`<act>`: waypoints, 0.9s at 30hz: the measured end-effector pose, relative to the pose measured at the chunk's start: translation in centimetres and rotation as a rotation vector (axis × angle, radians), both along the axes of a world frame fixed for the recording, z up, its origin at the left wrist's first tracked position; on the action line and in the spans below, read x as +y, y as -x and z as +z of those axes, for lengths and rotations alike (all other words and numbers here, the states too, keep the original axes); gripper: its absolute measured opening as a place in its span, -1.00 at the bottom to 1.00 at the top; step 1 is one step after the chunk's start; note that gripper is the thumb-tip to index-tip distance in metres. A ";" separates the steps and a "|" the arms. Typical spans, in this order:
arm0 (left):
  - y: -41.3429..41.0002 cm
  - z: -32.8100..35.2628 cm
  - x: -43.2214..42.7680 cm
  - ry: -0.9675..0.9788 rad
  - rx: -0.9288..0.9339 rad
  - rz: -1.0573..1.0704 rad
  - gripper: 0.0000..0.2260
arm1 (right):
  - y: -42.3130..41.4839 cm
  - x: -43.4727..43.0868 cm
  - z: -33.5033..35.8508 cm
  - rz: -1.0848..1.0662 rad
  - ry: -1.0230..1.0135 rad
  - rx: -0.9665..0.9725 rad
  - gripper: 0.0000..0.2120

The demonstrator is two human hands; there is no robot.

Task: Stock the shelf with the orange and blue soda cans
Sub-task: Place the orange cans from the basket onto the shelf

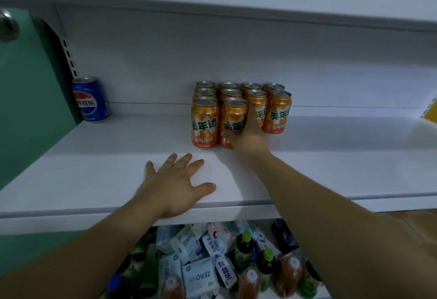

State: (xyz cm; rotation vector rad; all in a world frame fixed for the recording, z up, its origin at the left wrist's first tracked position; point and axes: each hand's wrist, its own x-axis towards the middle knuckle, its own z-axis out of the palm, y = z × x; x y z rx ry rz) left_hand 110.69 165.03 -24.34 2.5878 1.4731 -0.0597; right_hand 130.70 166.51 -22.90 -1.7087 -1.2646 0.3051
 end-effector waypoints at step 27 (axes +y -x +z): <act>-21.2 1.6 -22.0 0.219 -0.094 -0.744 -0.33 | -15.8 -41.0 3.1 -0.594 0.730 -0.192 -0.28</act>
